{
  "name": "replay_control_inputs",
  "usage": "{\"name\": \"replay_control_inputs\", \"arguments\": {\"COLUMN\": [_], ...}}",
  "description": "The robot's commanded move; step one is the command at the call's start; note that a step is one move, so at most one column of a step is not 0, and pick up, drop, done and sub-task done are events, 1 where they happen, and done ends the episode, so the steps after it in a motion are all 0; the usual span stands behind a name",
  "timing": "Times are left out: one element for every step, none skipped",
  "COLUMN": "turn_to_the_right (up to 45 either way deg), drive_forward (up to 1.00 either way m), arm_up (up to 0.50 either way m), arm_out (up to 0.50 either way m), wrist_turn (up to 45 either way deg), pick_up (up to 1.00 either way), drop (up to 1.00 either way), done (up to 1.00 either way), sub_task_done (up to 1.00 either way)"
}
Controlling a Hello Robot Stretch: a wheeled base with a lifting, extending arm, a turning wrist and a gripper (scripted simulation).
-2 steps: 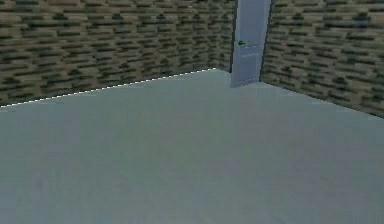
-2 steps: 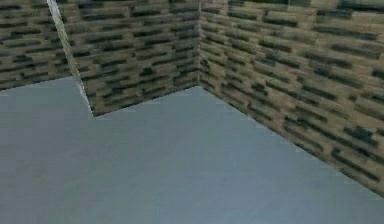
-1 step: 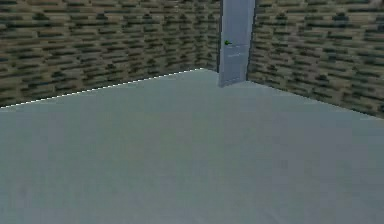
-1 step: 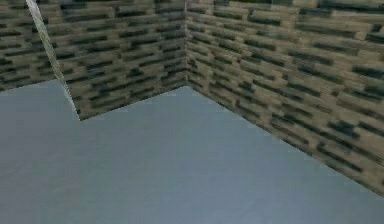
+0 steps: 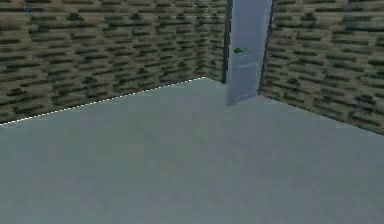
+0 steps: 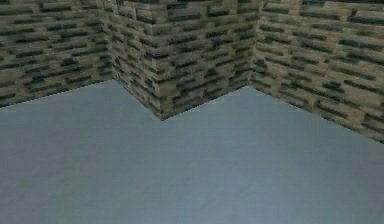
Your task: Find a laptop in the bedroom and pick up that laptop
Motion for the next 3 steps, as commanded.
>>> {"name": "replay_control_inputs", "arguments": {"turn_to_the_right": [0.0,0.0,0.0], "drive_forward": [1.0,1.0,1.0], "arm_up": [0.0,0.0,0.0], "arm_out": [0.0,0.0,0.0], "wrist_turn": [0.0,0.0,0.0], "pick_up": [0.0,0.0,0.0], "drop": [0.0,0.0,0.0], "done": [0.0,0.0,0.0], "sub_task_done": [0.0,0.0,0.0]}}
